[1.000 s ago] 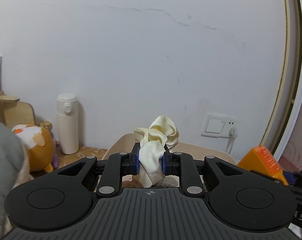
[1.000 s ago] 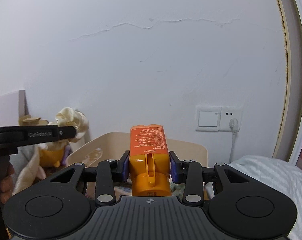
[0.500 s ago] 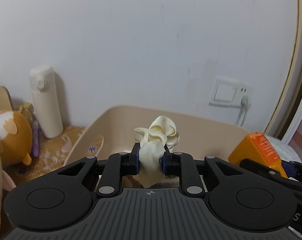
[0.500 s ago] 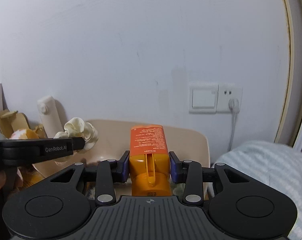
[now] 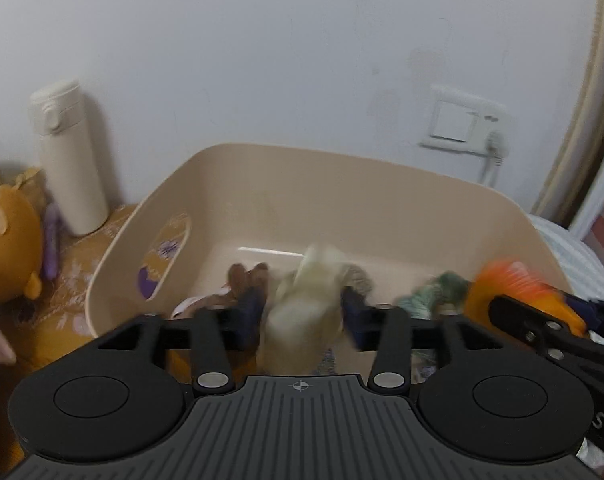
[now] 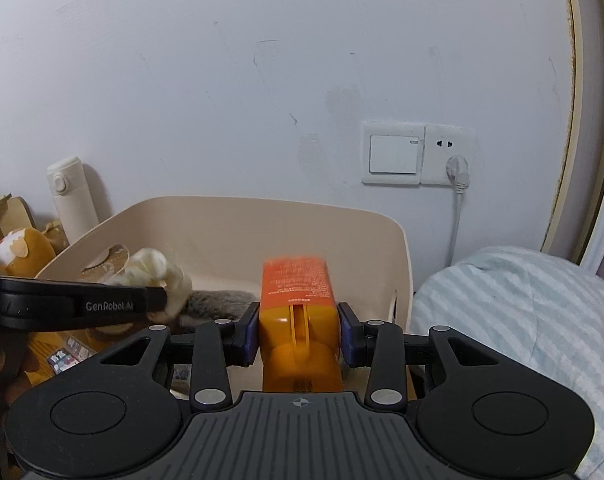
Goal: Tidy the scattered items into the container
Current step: 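Open both tools over the basket, dropping scrunchie and bottle inside, then reach left tool to brown hair clip while right tool reaches Hello Kitty plush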
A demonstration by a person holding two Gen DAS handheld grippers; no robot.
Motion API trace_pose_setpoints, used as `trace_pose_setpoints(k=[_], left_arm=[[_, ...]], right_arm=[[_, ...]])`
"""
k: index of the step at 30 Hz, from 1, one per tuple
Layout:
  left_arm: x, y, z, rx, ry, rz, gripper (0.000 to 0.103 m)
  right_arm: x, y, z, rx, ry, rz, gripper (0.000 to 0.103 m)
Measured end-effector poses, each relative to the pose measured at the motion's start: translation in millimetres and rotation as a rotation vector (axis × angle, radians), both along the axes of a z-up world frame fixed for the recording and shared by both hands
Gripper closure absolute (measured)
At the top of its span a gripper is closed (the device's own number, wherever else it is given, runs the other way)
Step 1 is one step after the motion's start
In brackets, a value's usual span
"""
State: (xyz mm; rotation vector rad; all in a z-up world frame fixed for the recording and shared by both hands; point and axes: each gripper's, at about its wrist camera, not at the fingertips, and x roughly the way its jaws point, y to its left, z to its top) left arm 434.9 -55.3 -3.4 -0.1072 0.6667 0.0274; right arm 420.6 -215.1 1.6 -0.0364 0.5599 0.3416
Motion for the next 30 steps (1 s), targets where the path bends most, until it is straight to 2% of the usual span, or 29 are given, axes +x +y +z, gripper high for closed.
trace_pose_setpoints(k=[1, 6, 10, 16, 21, 25, 30], left_arm=[[-3, 0, 3, 0.000, -0.015, 0.008, 0.025], [-21, -3, 17, 0.022, -0.085, 0.001, 0.021], [-45, -1, 28, 0.055, -0.121, -0.004, 0.019], [-92, 10, 36, 0.083, -0.072, -0.064, 0.019], [-146, 33, 34, 0.043, -0.076, -0.035, 0.019], [-186, 56, 26, 0.012, -0.067, 0.027, 0.018], [-224, 79, 8, 0.039, -0.026, 0.127, 0.018]], right_arm=[[-1, 0, 2, 0.002, -0.004, 0.005, 0.057], [-17, -3, 15, 0.014, -0.050, 0.023, 0.036], [-41, -10, 28, 0.028, -0.098, 0.024, 0.027], [-86, -24, 44, 0.052, -0.145, 0.031, 0.015], [-124, -30, 48, 0.047, -0.169, 0.048, 0.002], [-154, -38, 41, 0.055, -0.160, 0.042, 0.000], [-175, -42, 23, 0.031, -0.113, 0.046, 0.000]])
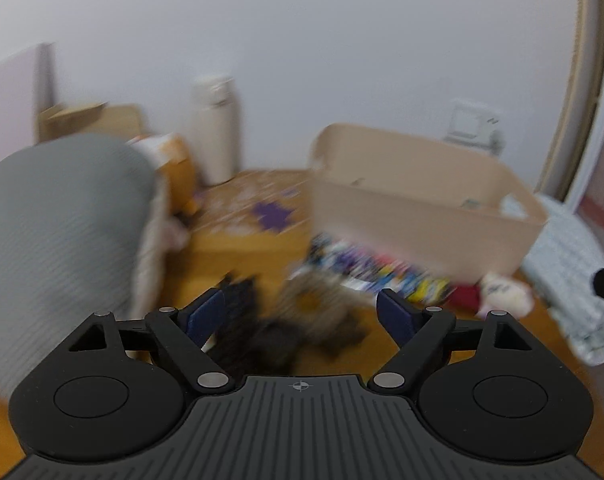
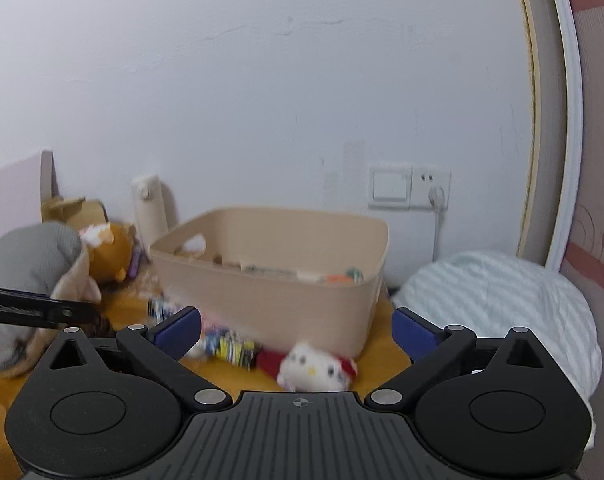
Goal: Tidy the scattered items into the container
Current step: 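Reach left tool to brown hair clip while right tool reaches Hello Kitty plush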
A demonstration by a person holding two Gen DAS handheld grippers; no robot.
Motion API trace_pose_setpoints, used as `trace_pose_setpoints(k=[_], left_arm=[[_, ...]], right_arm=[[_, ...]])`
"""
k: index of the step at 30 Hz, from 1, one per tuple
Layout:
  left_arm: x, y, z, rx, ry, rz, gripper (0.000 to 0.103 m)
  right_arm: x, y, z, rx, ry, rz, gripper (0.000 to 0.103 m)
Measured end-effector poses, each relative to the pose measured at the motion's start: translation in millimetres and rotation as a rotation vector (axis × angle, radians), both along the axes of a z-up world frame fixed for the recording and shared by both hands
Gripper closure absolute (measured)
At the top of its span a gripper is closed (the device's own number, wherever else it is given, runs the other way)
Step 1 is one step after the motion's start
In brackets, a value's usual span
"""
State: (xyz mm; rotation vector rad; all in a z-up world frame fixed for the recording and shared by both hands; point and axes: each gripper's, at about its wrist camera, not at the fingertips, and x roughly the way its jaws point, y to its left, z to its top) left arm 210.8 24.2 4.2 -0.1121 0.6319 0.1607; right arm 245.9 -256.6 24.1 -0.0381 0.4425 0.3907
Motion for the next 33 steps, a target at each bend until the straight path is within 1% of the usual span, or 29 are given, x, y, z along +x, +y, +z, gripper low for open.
trace_pose_setpoints(k=[2, 4, 6, 9, 16, 22, 25, 31, 33], left_arm=[[-9, 10, -9, -0.026, 0.023, 0.029, 0.018], [-19, 19, -19, -0.058, 0.045, 0.056, 0.018], [-23, 22, -27, -0.053, 0.069, 0.072, 0.018], [-25, 21, -36, -0.050, 0.098, 0.065, 0.018], [-22, 23, -53, -0.068, 0.115, 0.063, 0.018], [-13, 33, -59, -0.028, 0.114, 0.093, 0.018], [-5, 35, -63, 0.012, 0.120, 0.091, 0.018], [13, 35, -70, 0.052, 0.136, 0.064, 0.018], [19, 35, -72, 0.060, 0.135, 0.079, 0.018]], right_arm=[[-7, 3, -9, -0.034, 0.006, 0.011, 0.000], [-15, 10, -18, -0.093, 0.013, 0.025, 0.000], [-17, 17, -26, -0.133, 0.025, 0.028, 0.000], [-17, 20, -35, -0.146, 0.049, 0.029, 0.000], [-16, 23, -48, -0.217, 0.063, -0.004, 0.000], [-5, 30, -63, -0.320, 0.068, -0.044, 0.000], [4, 30, -70, -0.322, 0.084, -0.046, 0.000], [26, 33, -81, -0.359, 0.089, -0.041, 0.000], [36, 31, -82, -0.361, 0.087, -0.040, 0.000]])
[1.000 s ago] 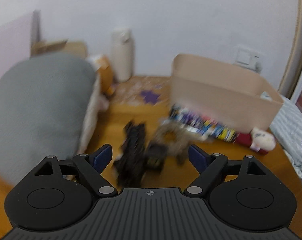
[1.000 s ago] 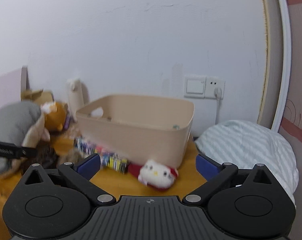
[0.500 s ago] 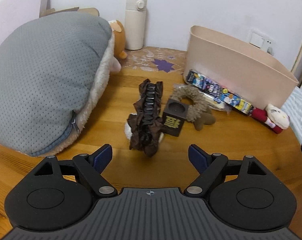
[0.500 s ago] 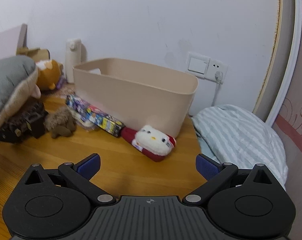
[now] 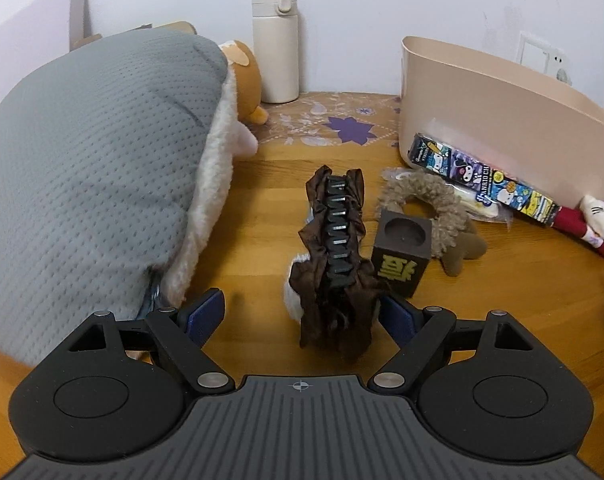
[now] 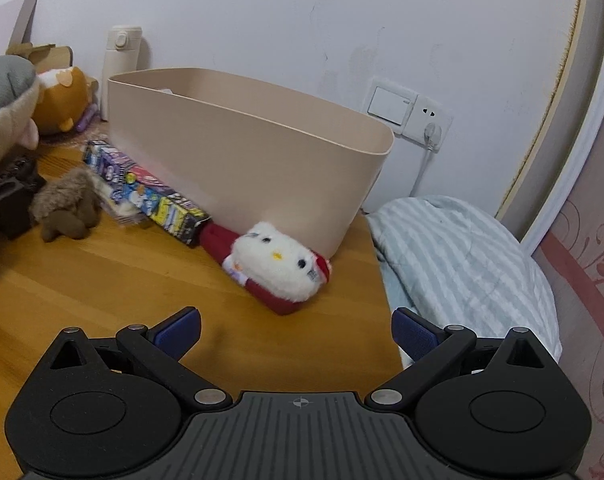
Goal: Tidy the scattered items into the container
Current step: 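Reach left tool to brown hair clip while right tool reaches Hello Kitty plush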
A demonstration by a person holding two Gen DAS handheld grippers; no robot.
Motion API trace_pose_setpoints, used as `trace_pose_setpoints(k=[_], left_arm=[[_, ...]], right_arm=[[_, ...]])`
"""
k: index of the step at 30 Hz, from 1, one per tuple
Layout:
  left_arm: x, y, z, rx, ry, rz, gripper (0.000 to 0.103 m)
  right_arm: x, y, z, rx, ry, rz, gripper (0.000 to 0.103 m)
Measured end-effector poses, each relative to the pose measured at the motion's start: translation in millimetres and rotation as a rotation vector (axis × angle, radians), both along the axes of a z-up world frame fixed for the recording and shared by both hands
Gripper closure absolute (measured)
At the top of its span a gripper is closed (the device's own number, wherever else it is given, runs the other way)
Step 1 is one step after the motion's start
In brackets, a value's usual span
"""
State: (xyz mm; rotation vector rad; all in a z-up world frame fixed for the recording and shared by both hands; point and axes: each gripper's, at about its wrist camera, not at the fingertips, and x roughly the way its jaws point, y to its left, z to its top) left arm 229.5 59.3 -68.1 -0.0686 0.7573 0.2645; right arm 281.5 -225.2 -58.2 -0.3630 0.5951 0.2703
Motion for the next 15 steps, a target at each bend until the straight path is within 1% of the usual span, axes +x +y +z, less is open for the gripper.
trace_pose_setpoints(k=[4, 7, 11, 15], left_arm=[[12, 3, -6, -0.005, 0.018, -0.011, 0.018], [18, 6, -10, -0.001, 0.035, -0.020, 0.018], [23, 8, -11, -0.006, 0.031, -0.023, 0.018], [25, 8, -11, -0.003, 0.035, -0.020, 0.018]], right_arm=[[24, -6, -4, 0.037, 0.030, 0.002, 0.000], [36, -6, -8, 0.039, 0.042, 0.008, 0.000], [49, -4, -12, 0.038, 0.055, 0.038, 0.000], [61, -2, -16, 0.071, 0.092, 0.074, 0.000]])
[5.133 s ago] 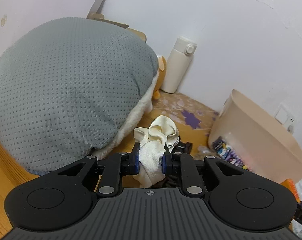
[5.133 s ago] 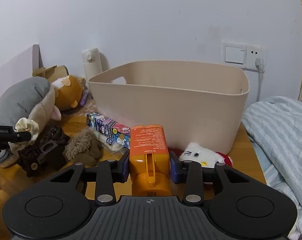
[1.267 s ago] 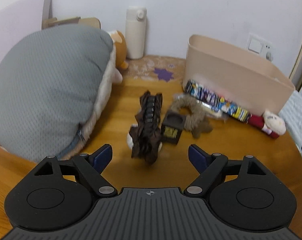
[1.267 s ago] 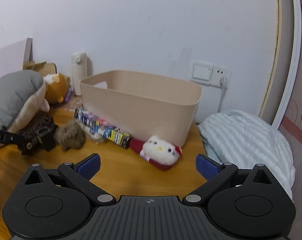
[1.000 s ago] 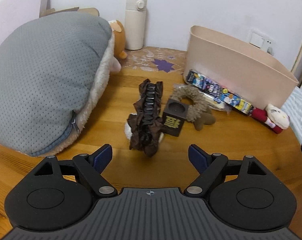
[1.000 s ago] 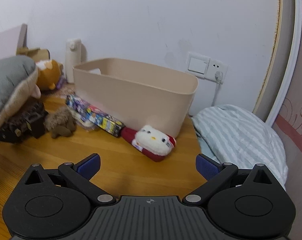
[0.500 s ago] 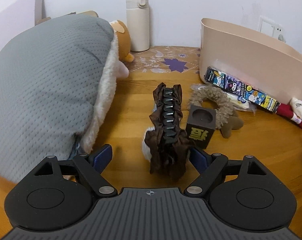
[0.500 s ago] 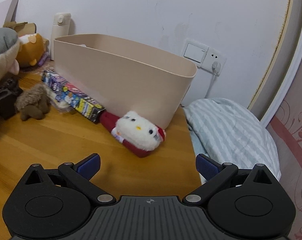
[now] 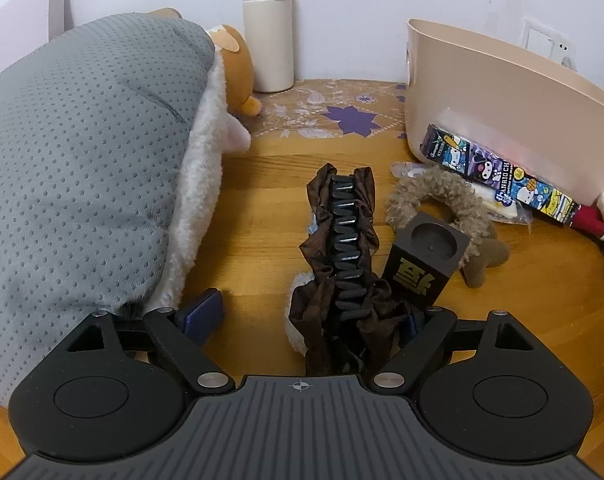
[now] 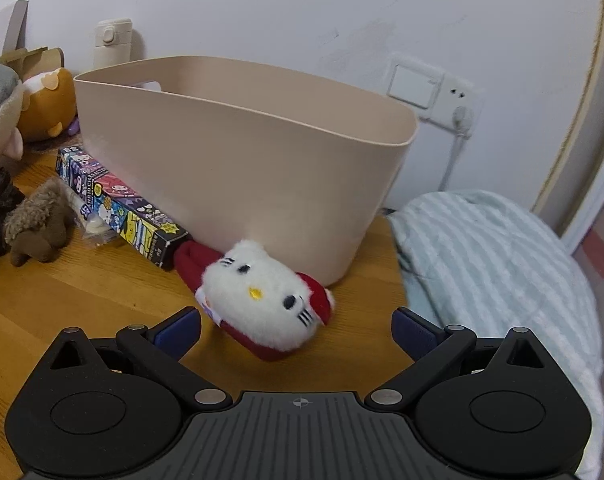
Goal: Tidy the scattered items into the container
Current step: 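Reach left tool to brown hair clip while right tool reaches Hello Kitty plush, then grasp the brown hair clip with left tool while right tool grasps Hello Kitty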
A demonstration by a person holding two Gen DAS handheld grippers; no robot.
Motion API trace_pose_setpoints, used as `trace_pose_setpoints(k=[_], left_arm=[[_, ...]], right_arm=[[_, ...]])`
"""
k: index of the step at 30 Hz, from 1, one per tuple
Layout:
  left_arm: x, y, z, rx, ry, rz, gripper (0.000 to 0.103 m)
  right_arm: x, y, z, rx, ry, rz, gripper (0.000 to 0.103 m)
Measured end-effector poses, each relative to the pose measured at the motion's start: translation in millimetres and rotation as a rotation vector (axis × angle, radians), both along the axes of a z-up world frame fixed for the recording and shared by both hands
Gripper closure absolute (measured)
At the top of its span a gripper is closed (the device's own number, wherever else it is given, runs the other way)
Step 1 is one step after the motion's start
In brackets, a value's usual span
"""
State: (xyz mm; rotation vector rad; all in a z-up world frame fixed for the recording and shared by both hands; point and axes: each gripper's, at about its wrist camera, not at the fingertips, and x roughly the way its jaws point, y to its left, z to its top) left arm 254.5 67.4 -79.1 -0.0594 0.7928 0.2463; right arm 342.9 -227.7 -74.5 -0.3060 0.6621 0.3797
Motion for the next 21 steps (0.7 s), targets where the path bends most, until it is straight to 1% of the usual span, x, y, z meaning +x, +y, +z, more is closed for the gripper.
trace_pose_setpoints(k=[2, 4, 6, 10, 12, 13, 15, 16, 18, 20, 21], left_arm=[[1, -4, 0, 0.012, 0.002, -0.010, 0.018], [2, -9, 0, 0.020, 0.000, -0.032, 0.018], [5, -10, -1, 0.012, -0.002, -0.047, 0.018], [10, -11, -2, 0.009, -0.005, -0.052, 0.018], [13, -12, -2, 0.008, -0.010, -0.063, 0.018], [18, -12, -4, 0.006, -0.013, -0.068, 0.018], [23, -11, -5, -0.002, -0.017, -0.069, 0.018], [24, -11, -6, -0.005, -0.019, -0.069, 0.019], [24, -10, -6, -0.017, -0.031, -0.078, 0.026], [24, -11, -6, -0.019, -0.045, -0.088, 0.042], [25, -12, -5, -0.020, -0.050, -0.093, 0.045]], right_arm=[[6, 2, -3, 0.003, 0.011, 0.017, 0.000], [12, 6, -6, -0.025, 0.013, 0.024, 0.000], [16, 10, -7, -0.037, 0.014, 0.039, 0.000], [16, 16, -5, -0.030, 0.014, 0.087, 0.001], [17, 20, -5, -0.032, 0.018, 0.102, 0.009], [18, 21, -6, -0.030, 0.029, 0.107, 0.012], [20, 23, -9, -0.024, 0.054, 0.115, 0.022], [21, 23, -10, -0.023, 0.060, 0.118, 0.024], [20, 22, -10, -0.011, 0.063, 0.124, 0.030], [21, 21, -10, -0.002, 0.068, 0.123, 0.033], [21, 21, -10, 0.003, 0.070, 0.124, 0.035]])
